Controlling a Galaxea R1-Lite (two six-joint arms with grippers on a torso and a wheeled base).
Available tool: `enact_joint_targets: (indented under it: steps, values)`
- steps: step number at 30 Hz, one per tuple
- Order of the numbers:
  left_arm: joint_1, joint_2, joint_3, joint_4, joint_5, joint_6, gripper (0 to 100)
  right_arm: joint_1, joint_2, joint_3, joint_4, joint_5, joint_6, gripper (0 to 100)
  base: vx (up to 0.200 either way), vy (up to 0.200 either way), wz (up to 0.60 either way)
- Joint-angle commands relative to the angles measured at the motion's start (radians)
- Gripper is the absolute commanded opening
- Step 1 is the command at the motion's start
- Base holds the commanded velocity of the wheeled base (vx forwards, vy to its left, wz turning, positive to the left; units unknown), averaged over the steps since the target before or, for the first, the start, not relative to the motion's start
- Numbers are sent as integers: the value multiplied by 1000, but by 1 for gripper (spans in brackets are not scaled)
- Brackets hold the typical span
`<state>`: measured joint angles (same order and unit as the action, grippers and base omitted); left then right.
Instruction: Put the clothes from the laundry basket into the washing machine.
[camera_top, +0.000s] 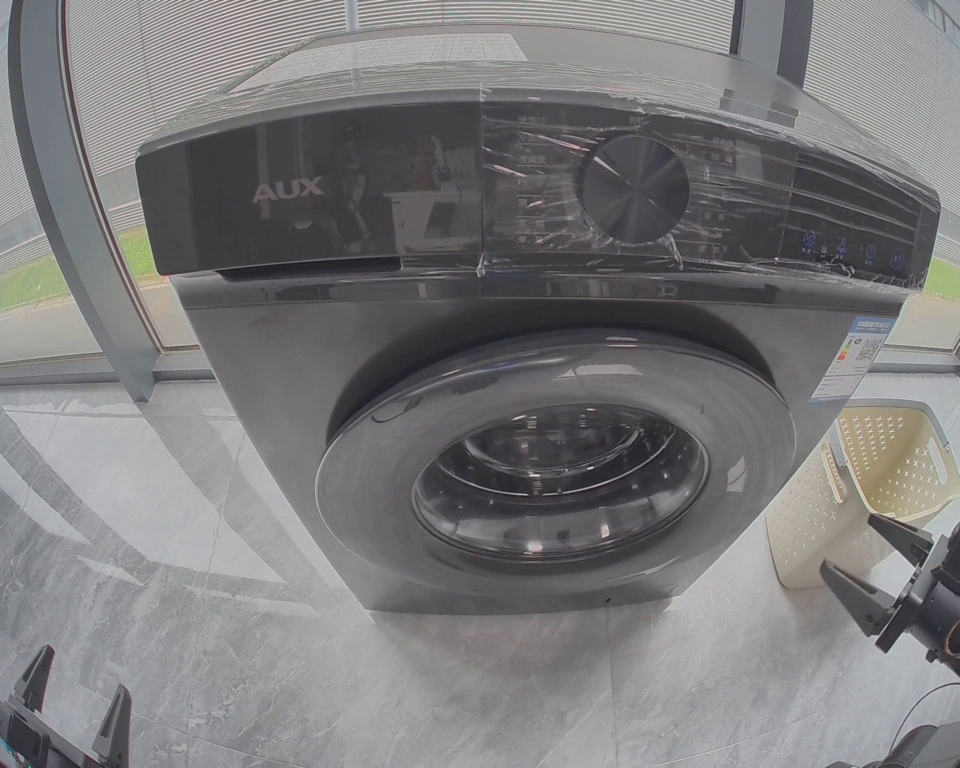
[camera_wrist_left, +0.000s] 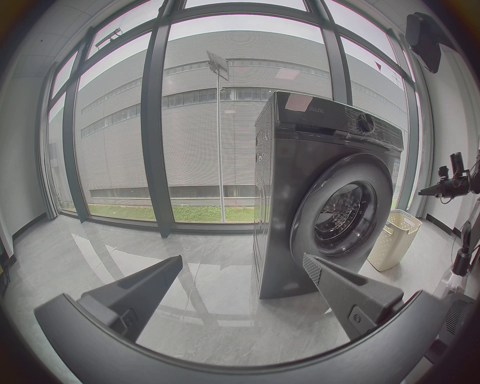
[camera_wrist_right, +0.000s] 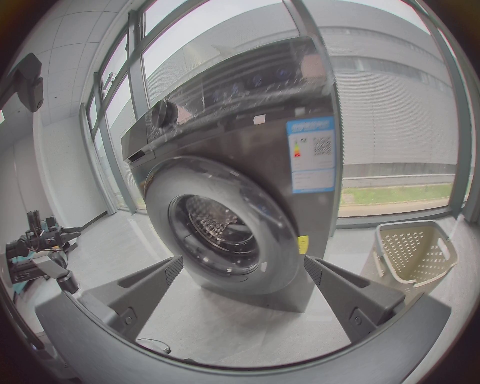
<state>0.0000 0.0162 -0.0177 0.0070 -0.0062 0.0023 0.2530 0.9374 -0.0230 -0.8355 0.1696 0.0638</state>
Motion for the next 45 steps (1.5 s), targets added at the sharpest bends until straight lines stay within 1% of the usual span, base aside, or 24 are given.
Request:
enact_joint_targets:
  steps: [1, 9, 12, 14, 18, 20, 21, 22, 23, 24, 25, 26, 27, 28, 29, 31, 32, 34, 35, 36, 38, 39, 43, 45]
  values:
    - [0, -13, 16, 1, -1, 1, 100, -164, -427, 23, 196, 59, -32, 100, 0, 0, 0]
    - [0, -13, 16, -1, -1, -1, 100, -202, -793, -14, 550, 62, -32, 100, 0, 0, 0]
    - [0, -13, 16, -1, -1, -1, 100, -202, -867, -6, 619, 62, -32, 100, 0, 0, 0]
    - [0, -13, 16, 1, -1, -1, 100, -244, -924, 17, 674, 73, -32, 100, 0, 0, 0]
    - [0, -13, 16, -1, 0, -2, 100, -248, -934, 23, 765, 64, -32, 100, 0, 0, 0]
    - [0, -13, 16, -1, 2, -4, 100, -250, -934, 23, 762, 11, -30, 100, 0, 0, 0]
    - [0, -13, 16, 1, 3, -4, 100, -250, -933, 23, 771, -44, -33, 100, 0, 0, 0]
    - [0, -13, 16, -1, 3, -4, 100, -250, -933, 23, 773, -61, -35, 100, 0, 0, 0]
    - [0, -13, 16, -1, 3, -7, 100, -250, -933, 14, 800, -145, -36, 100, 0, 0, 0]
    - [0, -13, 16, -1, 3, -7, 100, -248, -933, 6, 820, -182, -35, 100, 0, 0, 0]
    - [0, -13, 16, 1, 3, -7, 100, -248, -928, -6, 857, -245, -30, 100, 0, 0, 0]
    - [0, -13, 16, 1, 3, -7, 100, -250, -924, -15, 878, -278, -24, 100, 0, 0, 0]
    - [0, -15, 16, -1, 3, -7, 100, -248, -918, -23, 900, -285, -21, 100, 0, 0, 0]
    - [0, -13, 16, 1, 3, -7, 100, -248, -918, -25, 901, -277, -25, 100, 0, 0, 0]
    - [0, -13, 16, 1, 3, -5, 100, -248, -919, -12, 891, -240, -29, 100, 0, 0, 0]
    - [0, -13, 16, -1, 2, -4, 100, -248, -918, 11, 880, -127, -81, 100, 0, 0, 0]
    - [0, -15, 16, -1, 2, -5, 100, -250, -919, 8, 874, -111, -88, 100, 0, 0, 0]
    - [0, -13, 16, -1, 3, -10, 100, -258, -913, 5, 882, -174, -45, 100, 0, 0, 0]
    - [0, -13, 16, -1, 3, -12, 100, -258, -911, 5, 883, -191, -39, 100, 0, 0, 0]
    - [0, -13, 16, -1, 3, -13, 100, -253, -913, 3, 886, -190, -52, 100, 0, 0, 0]
    - [0, -13, 16, 1, 5, -18, 100, -250, -918, 12, 862, -156, -78, 100, 0, 0, 0]
    - [0, -13, 16, 1, 5, -19, 100, -250, -918, 15, 852, -147, -76, 100, 0, 0, 0]
    - [0, -13, 16, -1, 5, -18, 100, -248, -918, 23, 834, -143, -76, 100, 0, 0, 0]
    - [0, -13, 15, 1, 3, -22, 100, -250, -918, 23, 834, -157, -73, 100, 0, 0, 0]
